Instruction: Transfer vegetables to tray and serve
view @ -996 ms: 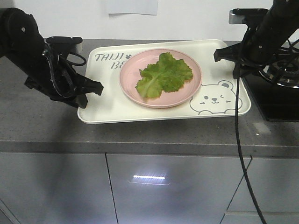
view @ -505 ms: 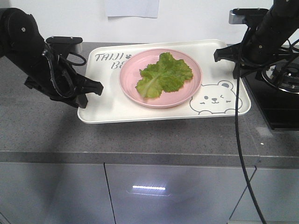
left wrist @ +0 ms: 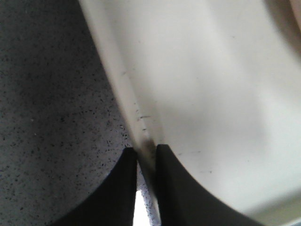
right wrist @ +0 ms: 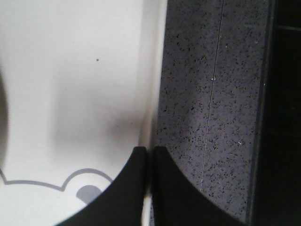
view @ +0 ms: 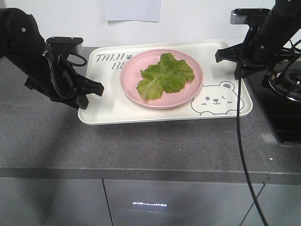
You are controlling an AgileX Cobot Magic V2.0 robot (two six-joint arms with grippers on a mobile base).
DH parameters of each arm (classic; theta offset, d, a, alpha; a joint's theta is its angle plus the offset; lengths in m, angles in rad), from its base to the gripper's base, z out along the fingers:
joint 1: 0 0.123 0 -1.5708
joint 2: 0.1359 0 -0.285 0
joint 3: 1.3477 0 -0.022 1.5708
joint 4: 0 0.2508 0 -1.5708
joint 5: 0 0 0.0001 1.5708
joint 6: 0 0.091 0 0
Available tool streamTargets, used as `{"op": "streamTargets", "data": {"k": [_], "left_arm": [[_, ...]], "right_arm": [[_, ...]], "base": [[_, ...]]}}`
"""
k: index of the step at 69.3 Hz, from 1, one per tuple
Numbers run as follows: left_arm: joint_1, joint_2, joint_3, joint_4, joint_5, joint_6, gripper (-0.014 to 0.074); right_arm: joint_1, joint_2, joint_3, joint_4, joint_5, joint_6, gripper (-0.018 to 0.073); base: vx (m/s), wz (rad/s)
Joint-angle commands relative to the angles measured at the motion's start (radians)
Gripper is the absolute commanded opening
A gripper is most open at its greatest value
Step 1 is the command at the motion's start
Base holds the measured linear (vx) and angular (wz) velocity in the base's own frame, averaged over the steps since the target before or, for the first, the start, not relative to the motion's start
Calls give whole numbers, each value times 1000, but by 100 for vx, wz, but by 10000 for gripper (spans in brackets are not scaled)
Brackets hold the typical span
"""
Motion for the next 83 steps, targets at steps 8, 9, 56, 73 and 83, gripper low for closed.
{"op": "streamTargets", "data": {"k": [8,9,56,73,83], "left_arm": [[-15,-56,-34,-61,-62,16,-6],[-15,-56,-34,-61,-62,16,-6],[-15,-56,-34,-61,-62,16,-6],[-15,-56,-34,-61,-62,16,-6],[-15,-56,-34,-61,-62,16,-6]], "right_arm": [[8,-60,-31,47,13,-13,-6],[8,-60,-31,47,13,-13,-6],[8,-60,-31,47,13,-13,-6],[8,-60,-31,47,13,-13,-6],[8,-60,-31,47,13,-13,-6]], "base": [[10,0],[10,0],[10,-1],[8,-1],[8,-1]]}}
